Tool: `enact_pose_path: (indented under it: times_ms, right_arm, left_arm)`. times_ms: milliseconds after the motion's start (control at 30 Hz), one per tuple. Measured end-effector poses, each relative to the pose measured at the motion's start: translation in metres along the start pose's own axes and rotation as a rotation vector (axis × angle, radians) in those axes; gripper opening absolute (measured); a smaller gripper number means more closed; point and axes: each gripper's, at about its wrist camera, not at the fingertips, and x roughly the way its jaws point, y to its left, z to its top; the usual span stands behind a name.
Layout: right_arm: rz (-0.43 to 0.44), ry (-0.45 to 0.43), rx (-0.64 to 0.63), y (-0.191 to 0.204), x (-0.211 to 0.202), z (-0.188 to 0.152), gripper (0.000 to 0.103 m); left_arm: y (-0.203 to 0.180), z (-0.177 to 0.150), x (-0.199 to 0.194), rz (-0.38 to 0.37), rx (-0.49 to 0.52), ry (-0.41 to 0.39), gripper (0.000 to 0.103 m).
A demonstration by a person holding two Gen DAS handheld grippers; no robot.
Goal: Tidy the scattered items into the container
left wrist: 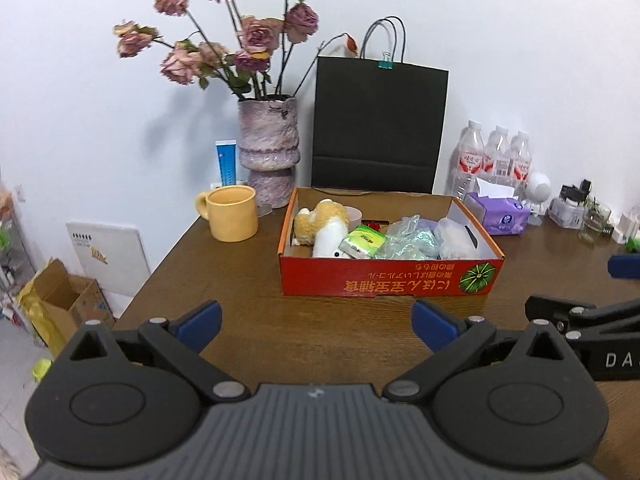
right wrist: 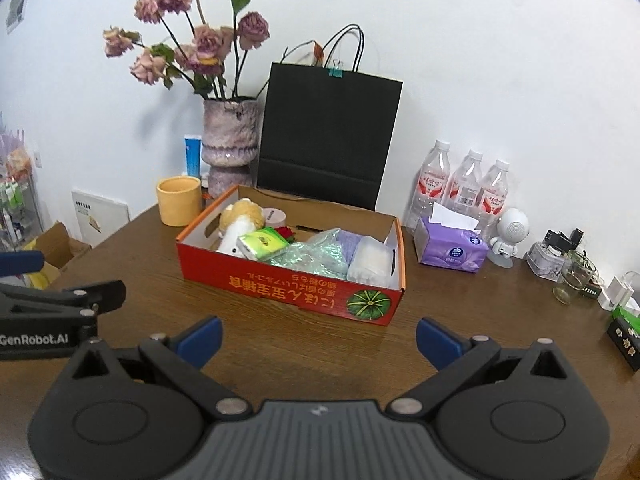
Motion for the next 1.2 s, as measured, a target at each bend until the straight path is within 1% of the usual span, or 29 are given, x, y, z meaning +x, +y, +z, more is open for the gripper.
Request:
enact_pose_path:
  times_ms: [133, 233, 333, 433, 567, 900, 1200]
  right_arm:
    - [0.001, -0.014, 0.024, 0.003, -0.010, -0.006, 0.103]
    - [-0.034, -0.001, 0.024, 0.009, -0.010, -0.011, 0.103]
    - [-0.054, 0.000, 0.049, 0.010, -0.011, -0.016, 0.103]
    - [-0.055, 0.004, 0.079, 0.008, -0.011, -0.020, 0.103]
    - [-0.078, -0.007, 0.107, 0.007, -0.014, -0.026, 0.103]
    - [-0.064, -0.004, 0.118, 0.015, -0.018, -0.036, 0.103]
    - [-0.083, -0.016, 0.145, 0.010, -0.024, -0.039, 0.103]
  left_arm:
    - [0.001, -0.005, -0.008, 0.011, -0.021, 0.007, 0.103]
    - [0.001, -0.010, -0.014, 0.003, -0.038, -0.013, 0.103]
    - [0.000, -0.013, -0.016, 0.019, -0.034, -0.029, 0.103]
    - [0.000, -0.017, -0.015, 0.009, -0.037, -0.013, 0.103]
    - [0.000, -0.020, -0.013, -0.005, -0.034, -0.003, 0.103]
    - [-0.004, -0.027, -0.021, 0.047, 0.004, -0.034, 0.103]
    - [-0.005, -0.029, -0.023, 0.028, 0.012, -0.039, 0.103]
